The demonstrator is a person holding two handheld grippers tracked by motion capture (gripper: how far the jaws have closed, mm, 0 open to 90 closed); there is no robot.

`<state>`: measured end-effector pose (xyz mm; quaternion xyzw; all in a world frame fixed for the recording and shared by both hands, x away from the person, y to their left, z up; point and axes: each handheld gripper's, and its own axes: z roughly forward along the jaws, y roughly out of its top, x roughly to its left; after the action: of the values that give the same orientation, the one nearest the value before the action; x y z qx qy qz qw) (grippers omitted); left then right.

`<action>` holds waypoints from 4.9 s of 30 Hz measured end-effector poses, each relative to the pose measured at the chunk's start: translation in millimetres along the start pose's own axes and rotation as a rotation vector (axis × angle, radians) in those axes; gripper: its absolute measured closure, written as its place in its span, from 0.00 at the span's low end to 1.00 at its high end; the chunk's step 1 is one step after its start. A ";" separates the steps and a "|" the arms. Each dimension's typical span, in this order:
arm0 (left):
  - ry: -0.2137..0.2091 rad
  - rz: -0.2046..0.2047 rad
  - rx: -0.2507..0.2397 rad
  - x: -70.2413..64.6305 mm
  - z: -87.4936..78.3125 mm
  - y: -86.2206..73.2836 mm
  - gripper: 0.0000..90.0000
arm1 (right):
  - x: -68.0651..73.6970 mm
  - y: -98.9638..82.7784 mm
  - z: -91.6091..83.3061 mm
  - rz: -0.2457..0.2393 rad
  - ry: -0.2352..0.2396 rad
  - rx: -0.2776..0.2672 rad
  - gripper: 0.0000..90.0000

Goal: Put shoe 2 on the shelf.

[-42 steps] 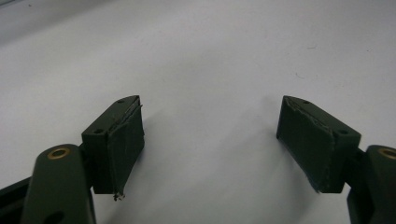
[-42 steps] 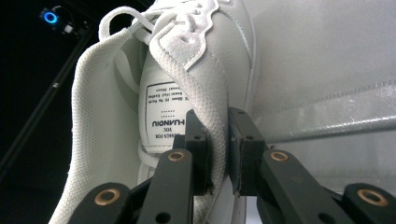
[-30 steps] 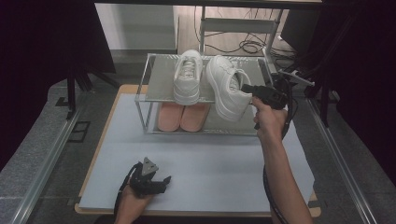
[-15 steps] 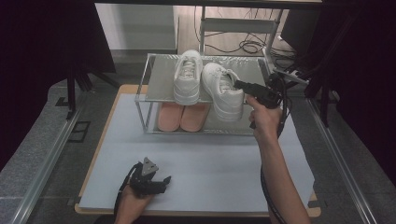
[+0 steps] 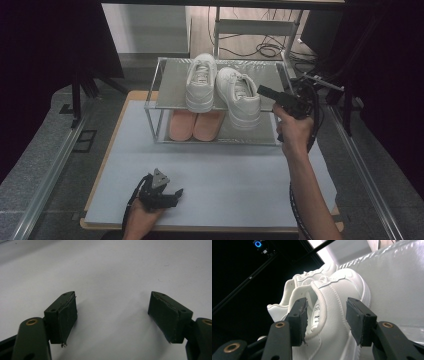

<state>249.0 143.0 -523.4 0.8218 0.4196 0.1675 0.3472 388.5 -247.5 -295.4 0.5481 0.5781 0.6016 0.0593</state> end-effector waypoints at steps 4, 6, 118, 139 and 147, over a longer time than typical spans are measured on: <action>0.000 -0.005 -0.004 -0.4 0.3 0.0 0.26 | -2.4 -2.6 -11.4 -0.054 -0.008 -0.009 0.60; 0.001 -0.006 -0.004 -0.5 0.2 -0.1 0.26 | -4.2 -4.9 -16.9 -0.082 -0.016 -0.011 0.60; -0.001 -0.008 -0.010 -0.6 0.5 -0.2 0.26 | 16.3 -72.1 43.1 -0.425 -0.030 0.121 0.66; 0.000 -0.009 -0.009 -0.8 0.3 -0.2 0.26 | 25.7 -91.1 26.5 -0.659 -0.016 0.201 0.32; 0.000 -0.009 -0.009 -0.9 0.3 -0.2 0.26 | 20.7 -96.2 22.0 -0.669 -0.005 0.222 0.27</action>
<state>248.6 142.3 -523.8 0.8183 0.4226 0.1678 0.3517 342.3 -187.8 -362.2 0.3329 0.7875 0.4807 0.1946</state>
